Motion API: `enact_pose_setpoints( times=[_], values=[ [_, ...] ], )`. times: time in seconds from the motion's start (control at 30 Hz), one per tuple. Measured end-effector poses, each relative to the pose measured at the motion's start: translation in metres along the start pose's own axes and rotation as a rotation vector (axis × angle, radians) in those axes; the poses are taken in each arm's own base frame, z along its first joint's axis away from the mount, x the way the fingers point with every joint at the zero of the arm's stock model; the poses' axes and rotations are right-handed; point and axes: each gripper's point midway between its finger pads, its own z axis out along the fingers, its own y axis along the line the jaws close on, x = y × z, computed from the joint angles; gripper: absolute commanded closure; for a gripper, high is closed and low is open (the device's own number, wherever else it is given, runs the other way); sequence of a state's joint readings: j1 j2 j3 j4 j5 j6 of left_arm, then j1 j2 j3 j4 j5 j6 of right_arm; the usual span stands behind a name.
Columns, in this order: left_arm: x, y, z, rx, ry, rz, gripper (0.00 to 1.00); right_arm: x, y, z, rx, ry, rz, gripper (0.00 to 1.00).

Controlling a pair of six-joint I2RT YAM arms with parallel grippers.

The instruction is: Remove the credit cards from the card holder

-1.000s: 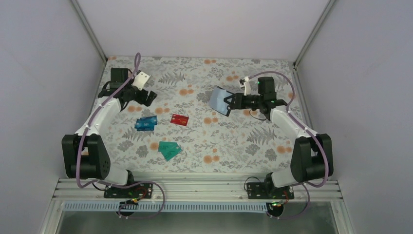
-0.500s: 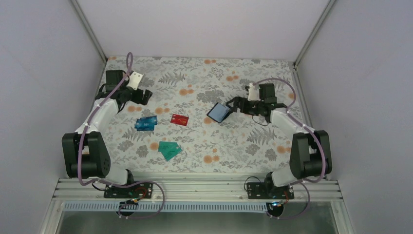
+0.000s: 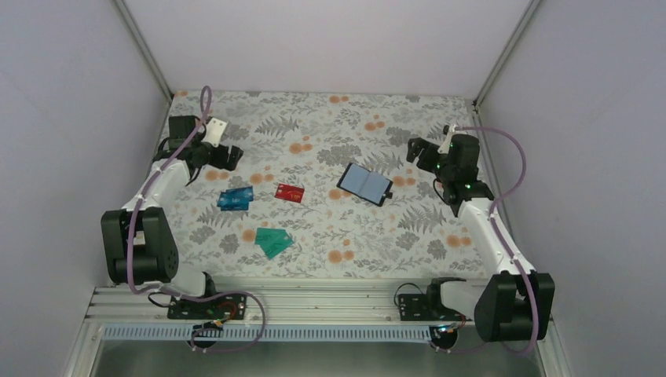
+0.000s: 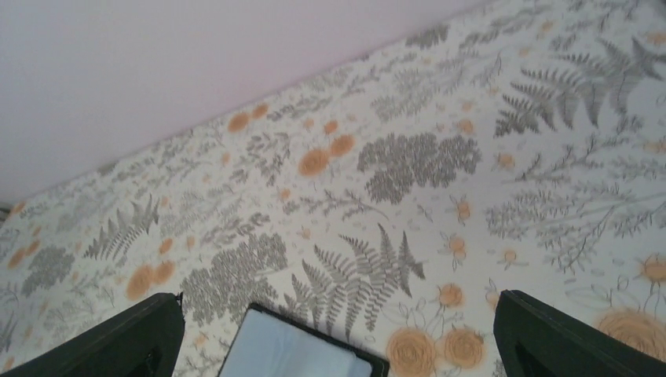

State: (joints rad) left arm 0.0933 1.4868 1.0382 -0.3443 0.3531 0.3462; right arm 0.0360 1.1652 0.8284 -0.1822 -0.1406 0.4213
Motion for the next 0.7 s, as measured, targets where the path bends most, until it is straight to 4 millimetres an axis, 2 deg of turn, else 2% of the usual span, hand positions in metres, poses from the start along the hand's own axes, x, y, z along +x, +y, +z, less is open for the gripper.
enact_pose_setpoints(
  times=[0.23,0.43,0.5,0.6,0.7],
  values=[
    [0.008,0.004,0.010,-0.020,-0.030,-0.076,0.00,-0.029,0.008,-0.009,-0.052,-0.165,-0.059,0.00],
    [0.025,0.011,0.018,-0.104,-0.123,-0.135,0.00,-0.031,-0.006,-0.019,-0.062,-0.340,-0.129,0.00],
    [0.036,0.012,0.019,-0.133,-0.158,-0.147,0.00,-0.022,-0.016,-0.021,-0.048,-0.393,-0.152,0.00],
    [0.055,0.009,0.020,-0.164,-0.211,-0.154,0.00,0.009,-0.043,-0.022,0.010,-0.427,-0.162,0.00],
    [0.071,0.006,0.017,-0.192,-0.262,-0.147,0.00,0.029,-0.060,-0.024,0.055,-0.447,-0.180,0.00]
  ],
)
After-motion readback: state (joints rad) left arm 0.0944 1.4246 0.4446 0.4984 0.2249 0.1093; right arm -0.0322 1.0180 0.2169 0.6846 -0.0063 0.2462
